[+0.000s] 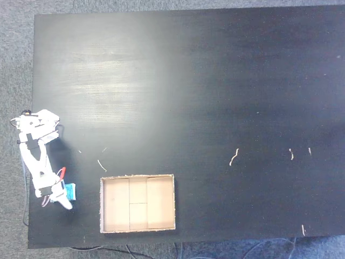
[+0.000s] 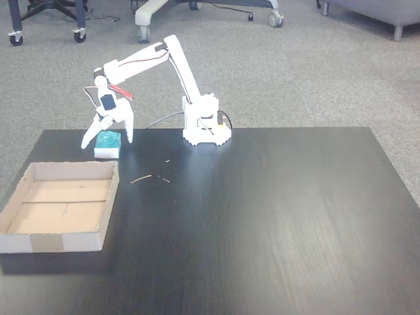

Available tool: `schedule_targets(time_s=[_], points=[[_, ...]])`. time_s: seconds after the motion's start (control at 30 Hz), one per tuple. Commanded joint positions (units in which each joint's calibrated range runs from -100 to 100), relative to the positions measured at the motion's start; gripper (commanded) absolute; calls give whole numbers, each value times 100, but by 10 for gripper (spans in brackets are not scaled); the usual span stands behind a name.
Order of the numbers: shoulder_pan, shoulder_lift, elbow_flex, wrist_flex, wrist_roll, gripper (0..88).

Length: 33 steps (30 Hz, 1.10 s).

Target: Pick the green block and drop it in the box on the right.

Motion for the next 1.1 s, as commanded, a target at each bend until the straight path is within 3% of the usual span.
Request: schedule_targets(time_s=[0.0, 0.07, 0.2, 0.3, 0.47, 0.6, 0.73, 0.87, 1.0, 1.07], points=[[225, -121, -270, -243, -347, 563], [278, -71, -333, -317, -527, 558], [309, 141, -469, -408, -708, 452], [240, 150, -324, -557, -650, 314], [-13, 336, -387, -623, -469, 160], [-89, 361, -487, -631, -420, 128], [-465, -519, -306, -1399, -630, 134], [-1216, -2069, 48, -3133, -1035, 122], [-1936, -2814, 746, -4942, -1050, 130], [-2181, -2594, 700, -5239, -972, 135]])
